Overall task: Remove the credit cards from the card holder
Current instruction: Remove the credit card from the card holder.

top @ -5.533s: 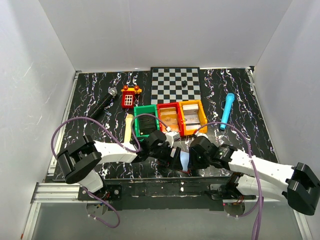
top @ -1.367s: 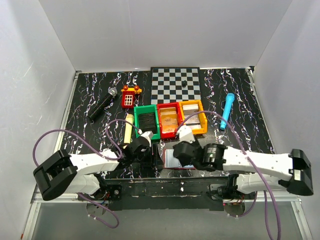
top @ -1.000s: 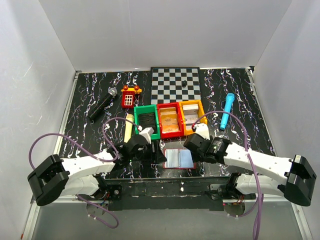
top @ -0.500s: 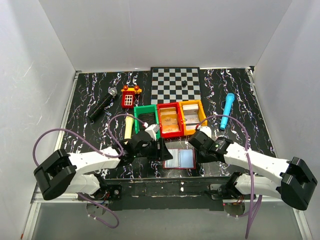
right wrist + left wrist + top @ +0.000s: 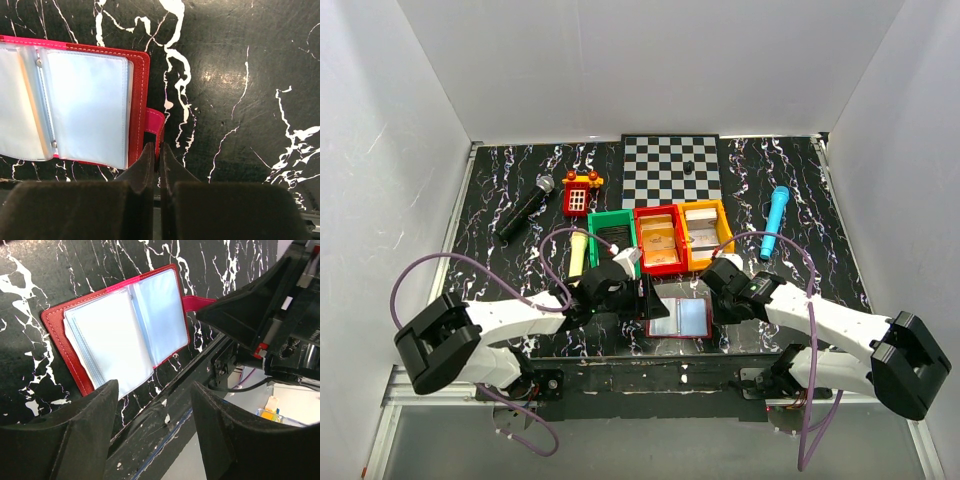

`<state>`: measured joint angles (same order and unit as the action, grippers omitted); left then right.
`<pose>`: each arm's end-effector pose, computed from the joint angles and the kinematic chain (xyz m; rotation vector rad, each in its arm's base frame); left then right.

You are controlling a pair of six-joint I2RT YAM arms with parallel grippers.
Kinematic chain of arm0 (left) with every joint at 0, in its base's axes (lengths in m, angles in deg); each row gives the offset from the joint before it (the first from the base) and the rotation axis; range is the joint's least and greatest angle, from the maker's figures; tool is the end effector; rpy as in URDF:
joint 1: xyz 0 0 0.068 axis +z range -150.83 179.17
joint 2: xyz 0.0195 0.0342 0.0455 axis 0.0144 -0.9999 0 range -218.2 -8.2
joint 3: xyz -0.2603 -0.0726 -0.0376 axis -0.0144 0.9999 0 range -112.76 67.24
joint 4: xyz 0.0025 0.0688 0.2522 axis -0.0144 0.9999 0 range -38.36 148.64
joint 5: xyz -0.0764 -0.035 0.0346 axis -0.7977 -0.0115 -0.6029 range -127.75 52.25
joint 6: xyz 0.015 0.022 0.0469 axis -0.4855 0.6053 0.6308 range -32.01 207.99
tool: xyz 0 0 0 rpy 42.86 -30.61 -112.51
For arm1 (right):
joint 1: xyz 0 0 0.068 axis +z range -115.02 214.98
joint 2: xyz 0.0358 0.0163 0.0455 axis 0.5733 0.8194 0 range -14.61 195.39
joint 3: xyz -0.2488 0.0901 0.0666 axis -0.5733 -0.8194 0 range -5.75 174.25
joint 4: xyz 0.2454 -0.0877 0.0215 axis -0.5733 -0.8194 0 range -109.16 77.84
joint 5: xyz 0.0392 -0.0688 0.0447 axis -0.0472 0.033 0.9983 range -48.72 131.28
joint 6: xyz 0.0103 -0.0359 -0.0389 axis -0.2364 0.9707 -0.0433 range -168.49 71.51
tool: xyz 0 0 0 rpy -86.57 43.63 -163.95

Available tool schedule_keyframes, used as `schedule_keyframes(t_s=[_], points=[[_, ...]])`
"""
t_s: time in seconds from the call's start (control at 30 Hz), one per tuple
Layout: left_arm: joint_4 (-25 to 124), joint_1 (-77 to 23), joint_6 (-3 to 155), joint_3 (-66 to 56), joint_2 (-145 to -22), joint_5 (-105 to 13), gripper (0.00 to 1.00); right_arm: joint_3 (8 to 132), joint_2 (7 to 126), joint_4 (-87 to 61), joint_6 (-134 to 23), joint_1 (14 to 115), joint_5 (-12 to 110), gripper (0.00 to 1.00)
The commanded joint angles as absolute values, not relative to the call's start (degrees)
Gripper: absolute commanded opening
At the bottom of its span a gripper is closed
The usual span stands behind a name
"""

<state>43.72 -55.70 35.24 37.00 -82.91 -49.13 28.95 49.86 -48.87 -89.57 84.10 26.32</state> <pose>0.1407 -0.2125 0.1745 0.1713 2.4915 -1.1602 0.1326 0.1391 0.1827 -0.1144 2.6649 0.1459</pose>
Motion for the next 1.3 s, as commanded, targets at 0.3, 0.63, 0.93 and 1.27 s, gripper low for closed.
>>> schedule_keyframes(t_s=[0.3,0.63,0.93,1.27], points=[[49.3,-55.5,32.1,30.8,-90.5,-46.2,0.69,27.4,48.6,-47.1,-89.9,83.8,27.6,0.01],[49.3,-55.5,32.7,29.3,-92.8,-46.9,0.69,26.9,48.4,-46.4,-89.5,83.8,28.3,0.01],[47.9,-55.8,34.0,28.1,-95.2,-49.3,0.68,26.7,48.7,-45.8,-89.3,83.8,28.9,0.01],[44.7,-55.8,35.5,26.5,-98.8,-53.3,0.68,26.5,49.1,-44.9,-88.7,83.8,30.3,0.01]])
